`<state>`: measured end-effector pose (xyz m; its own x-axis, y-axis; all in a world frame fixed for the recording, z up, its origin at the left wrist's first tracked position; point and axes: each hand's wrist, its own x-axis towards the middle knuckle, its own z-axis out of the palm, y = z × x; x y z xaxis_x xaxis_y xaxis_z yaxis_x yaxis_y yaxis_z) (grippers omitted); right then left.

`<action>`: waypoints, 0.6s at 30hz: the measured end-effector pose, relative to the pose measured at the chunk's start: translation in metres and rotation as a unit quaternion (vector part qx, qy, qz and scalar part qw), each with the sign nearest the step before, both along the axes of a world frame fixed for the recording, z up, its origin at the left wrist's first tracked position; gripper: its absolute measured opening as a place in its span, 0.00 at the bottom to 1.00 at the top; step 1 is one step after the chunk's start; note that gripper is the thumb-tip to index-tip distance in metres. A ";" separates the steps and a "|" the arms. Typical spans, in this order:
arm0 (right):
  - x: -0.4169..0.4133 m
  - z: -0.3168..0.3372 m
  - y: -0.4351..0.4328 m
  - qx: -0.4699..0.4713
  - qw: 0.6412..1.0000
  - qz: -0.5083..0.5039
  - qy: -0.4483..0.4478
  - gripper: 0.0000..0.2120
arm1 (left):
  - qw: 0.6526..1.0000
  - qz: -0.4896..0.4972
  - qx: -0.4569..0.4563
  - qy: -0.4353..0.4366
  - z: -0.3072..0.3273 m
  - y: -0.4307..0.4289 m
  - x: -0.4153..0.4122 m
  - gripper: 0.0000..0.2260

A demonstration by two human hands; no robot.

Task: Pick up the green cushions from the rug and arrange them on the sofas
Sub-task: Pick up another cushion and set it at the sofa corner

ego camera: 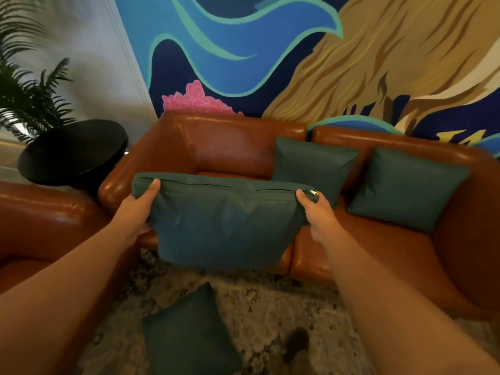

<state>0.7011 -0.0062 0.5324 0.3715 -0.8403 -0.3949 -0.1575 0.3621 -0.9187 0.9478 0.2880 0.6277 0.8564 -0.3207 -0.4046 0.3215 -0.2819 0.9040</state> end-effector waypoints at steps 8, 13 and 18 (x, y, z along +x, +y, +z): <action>0.016 -0.012 -0.135 -0.025 0.998 0.004 0.056 0.25 | 1.000 0.000 0.009 0.017 -0.024 -0.153 0.022 0.26; 0.032 -0.002 -0.201 -0.022 0.996 0.022 0.088 0.29 | 0.999 0.021 0.029 0.022 -0.033 -0.216 0.042 0.29; 0.057 0.004 -0.247 -0.010 0.993 0.040 0.108 0.26 | 0.998 0.034 0.037 0.026 -0.033 -0.259 0.056 0.22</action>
<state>0.7580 -0.2534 0.5362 0.3453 -0.8199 -0.4567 -0.3795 0.3230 -0.8670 1.0040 0.0290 0.5950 0.8521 -0.2309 -0.4697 0.3883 -0.3229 0.8631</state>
